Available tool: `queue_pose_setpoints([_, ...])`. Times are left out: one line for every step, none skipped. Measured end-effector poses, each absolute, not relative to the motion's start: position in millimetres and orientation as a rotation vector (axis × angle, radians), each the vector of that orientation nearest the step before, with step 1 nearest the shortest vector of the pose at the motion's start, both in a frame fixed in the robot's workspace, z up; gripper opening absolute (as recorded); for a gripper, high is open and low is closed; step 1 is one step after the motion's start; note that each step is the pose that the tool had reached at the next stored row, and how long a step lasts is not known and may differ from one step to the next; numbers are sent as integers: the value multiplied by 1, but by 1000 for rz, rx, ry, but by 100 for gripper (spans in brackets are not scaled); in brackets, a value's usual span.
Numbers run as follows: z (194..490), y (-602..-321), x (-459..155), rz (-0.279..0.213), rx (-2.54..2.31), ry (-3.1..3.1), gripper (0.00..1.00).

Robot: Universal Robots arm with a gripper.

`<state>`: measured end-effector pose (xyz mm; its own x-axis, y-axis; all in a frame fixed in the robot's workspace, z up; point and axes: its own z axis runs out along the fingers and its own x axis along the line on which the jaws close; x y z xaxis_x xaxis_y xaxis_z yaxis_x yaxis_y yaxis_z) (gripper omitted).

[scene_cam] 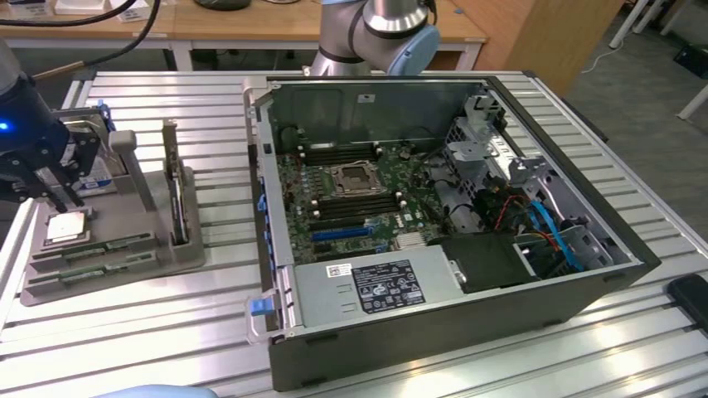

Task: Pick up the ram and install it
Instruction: 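Pick up the ram and move it above insertion slot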

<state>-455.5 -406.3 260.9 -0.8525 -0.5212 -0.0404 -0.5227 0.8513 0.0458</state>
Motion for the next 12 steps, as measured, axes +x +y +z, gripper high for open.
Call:
queue_pose_setpoints([261, -406, -456, 86, -872, 2990, 24])
queue_pose_setpoints([261, -406, -456, 86, -899, 2982, 24])
queue_pose_setpoints([261, -406, -456, 87, -926, 2975, 24])
queue_pose_setpoints([260, -406, -456, 87, -953, 2967, 24])
queue_pose_setpoints([260, -406, -456, 87, -980, 2958, 24])
queue_pose_setpoints([260, -406, -456, 88, -1008, 2950, 24])
queue_pose_setpoints([260, -406, -456, 88, -1035, 2941, 24])
queue_pose_setpoints([260, -406, -456, 88, -1061, 2932, 24])
queue_pose_setpoints([260, -406, -456, 88, -1088, 2923, 24])
queue_pose_setpoints([260, -406, -456, 89, -1114, 2913, 24])
queue_pose_setpoints([260, -406, -456, 89, -1141, 2904, 24])
queue_pose_setpoints([259, -406, -456, 89, -1169, 2893, 24])
